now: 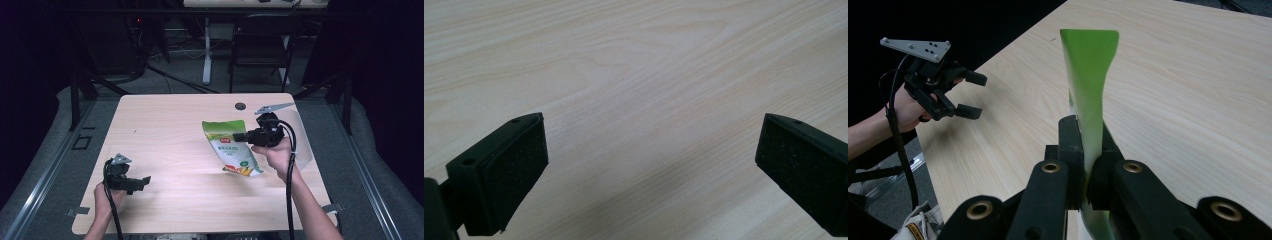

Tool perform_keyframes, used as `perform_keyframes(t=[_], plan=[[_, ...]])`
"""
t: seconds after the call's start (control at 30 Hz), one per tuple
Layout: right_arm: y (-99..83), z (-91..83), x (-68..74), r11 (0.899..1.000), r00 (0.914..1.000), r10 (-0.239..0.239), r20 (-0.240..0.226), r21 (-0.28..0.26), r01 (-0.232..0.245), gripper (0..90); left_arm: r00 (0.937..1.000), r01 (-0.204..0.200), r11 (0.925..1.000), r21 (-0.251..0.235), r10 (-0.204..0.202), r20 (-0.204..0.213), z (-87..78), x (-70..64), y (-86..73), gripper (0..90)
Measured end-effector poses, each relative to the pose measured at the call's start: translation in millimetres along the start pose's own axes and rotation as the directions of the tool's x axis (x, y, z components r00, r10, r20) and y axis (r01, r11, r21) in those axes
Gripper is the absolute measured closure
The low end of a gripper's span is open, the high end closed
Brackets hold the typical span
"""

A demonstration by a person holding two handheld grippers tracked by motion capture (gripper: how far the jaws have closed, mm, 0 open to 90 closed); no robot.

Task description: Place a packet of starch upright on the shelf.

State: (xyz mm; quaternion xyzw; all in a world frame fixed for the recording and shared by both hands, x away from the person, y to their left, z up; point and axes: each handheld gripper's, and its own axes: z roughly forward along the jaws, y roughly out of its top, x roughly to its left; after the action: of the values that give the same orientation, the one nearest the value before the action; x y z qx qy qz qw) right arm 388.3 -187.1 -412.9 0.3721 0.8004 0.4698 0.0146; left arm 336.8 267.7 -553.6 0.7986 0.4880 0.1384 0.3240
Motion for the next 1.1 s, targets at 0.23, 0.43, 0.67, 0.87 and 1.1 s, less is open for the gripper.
perform_keyframes(t=[0.23,0.43,0.67,0.87,1.1], plan=[[8.0,0.0,-1.8,1.0,0.9999,-0.007,0.009,0.001,0.007,87.8,0.9999,0.001,1.0,0.0,-0.001,0.012,-0.8,1.2,-0.1,0.4],[17.2,-3.9,-3.6,1.0,0.9995,-0.009,0.031,-0.01,0.01,87.7,1.0,-0.002,1.0,-0.002,0.002,0.007,1.2,0.3,0.4,0.4],[23.4,-7.5,-6.6,1.0,0.9991,-0.01,0.042,-0.021,0.011,87.7,1.0,0.0,1.0,-0.005,0.0,0.006,0.7,0.2,0.3,0.4],[27.4,-6.7,-8.5,1.0,0.9989,-0.009,0.045,-0.028,0.01,87.7,1.0,-0.001,1.0,-0.005,0.001,0.005,0.6,0.0,0.3,0.4],[30.7,-4.1,-11.7,1.0,0.9985,-0.007,0.054,-0.021,0.008,87.7,1.0,-0.002,1.0,-0.002,0.002,0.006,1.2,0.2,0.4,0.4]])
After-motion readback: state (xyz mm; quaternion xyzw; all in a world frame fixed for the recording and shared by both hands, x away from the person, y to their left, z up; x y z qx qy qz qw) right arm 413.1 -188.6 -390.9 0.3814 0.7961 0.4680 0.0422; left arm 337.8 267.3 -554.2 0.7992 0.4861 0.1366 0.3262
